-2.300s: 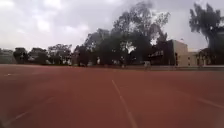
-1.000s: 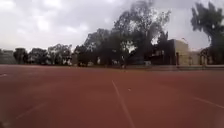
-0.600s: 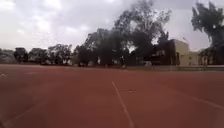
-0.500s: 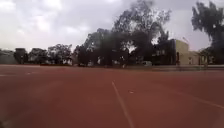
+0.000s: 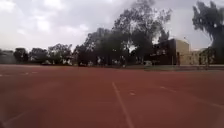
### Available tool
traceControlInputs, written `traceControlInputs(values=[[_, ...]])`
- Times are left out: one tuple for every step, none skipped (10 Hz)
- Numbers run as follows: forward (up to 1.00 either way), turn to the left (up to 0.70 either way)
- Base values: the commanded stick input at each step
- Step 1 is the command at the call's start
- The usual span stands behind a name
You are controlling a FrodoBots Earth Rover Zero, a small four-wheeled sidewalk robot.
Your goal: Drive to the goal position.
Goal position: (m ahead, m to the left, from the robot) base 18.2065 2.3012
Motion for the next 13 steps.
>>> traceControlInputs(values=[[0.45, 0.0], [0.45, 0.0], [0.45, 0.0], [0.45, 0.0], [0.45, 0.0], [0.45, 0.0], [0.45, 0.0], [0.45, 0.0], [0.45, 0.0], [0.45, 0.0], [0.45, 0.0], [0.45, 0.0], [0.45, 0.0]])
